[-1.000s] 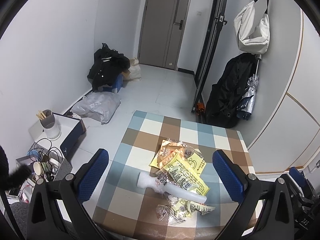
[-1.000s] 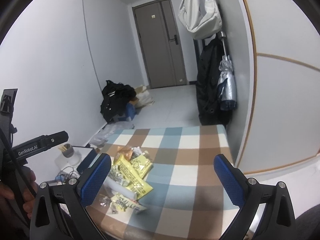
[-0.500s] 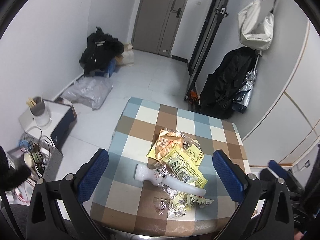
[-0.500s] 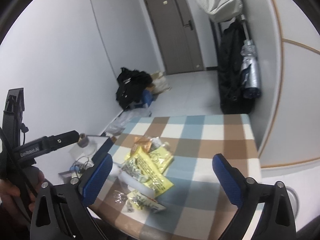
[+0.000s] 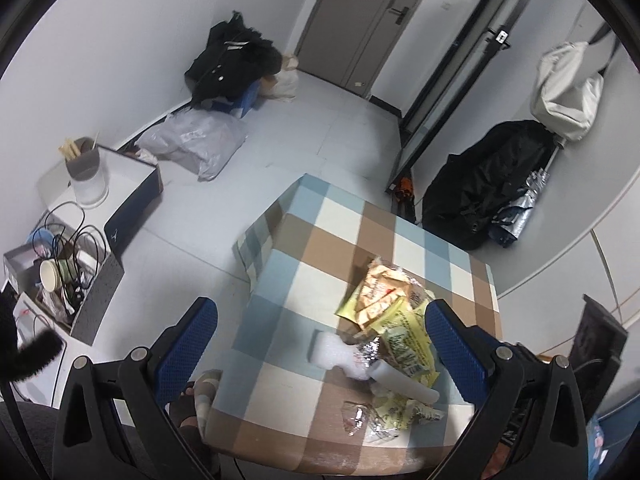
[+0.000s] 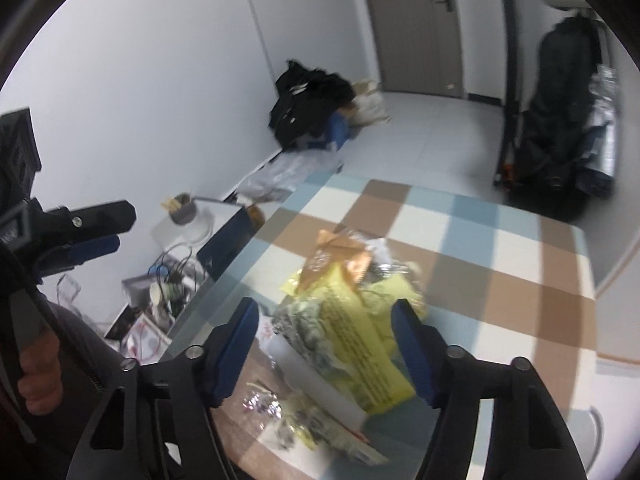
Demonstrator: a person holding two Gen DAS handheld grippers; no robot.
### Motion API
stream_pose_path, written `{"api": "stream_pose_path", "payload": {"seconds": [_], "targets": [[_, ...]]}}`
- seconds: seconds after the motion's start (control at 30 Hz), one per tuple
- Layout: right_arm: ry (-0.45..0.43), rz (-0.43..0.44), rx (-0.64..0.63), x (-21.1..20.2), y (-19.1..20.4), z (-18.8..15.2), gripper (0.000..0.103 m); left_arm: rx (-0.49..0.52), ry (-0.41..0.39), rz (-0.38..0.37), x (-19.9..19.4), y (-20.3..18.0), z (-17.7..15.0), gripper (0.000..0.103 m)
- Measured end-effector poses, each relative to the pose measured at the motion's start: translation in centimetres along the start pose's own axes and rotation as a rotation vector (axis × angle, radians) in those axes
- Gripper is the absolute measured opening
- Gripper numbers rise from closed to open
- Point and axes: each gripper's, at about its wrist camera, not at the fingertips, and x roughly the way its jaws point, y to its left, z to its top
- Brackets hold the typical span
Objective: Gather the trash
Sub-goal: 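Close the right tool on a small crumpled wrapper in the pile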
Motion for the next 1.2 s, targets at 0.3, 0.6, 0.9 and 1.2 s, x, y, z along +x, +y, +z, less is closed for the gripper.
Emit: {"api": "stream_pose_path", "payload": {"seconds": [0.3,0.6,0.9,1.2], "targets": [[0.133,-0.007,-0.077,5.1,1.3,-0.1,0.037,-0.053,0.027,-0.01,0.5,1.9,0.7,0.102],[0.197,-0.045,-0.149,6.3,1.7,-0.8,0.014,-0.045,0.034,-0.007,0.7,2.0,0.7,0.102],[0.149,-0.033,-0.107,5.0,0.5,-0.4,0.012,-0.006,0.028,0.031,1.0,1.4,0.2,0.102],[0.033,-0.028,-0.013,0.8,-1.7,0.3,0.012,0.022,0.064,-0.002,2.0,-0.3,-0.9,0.102]]}}
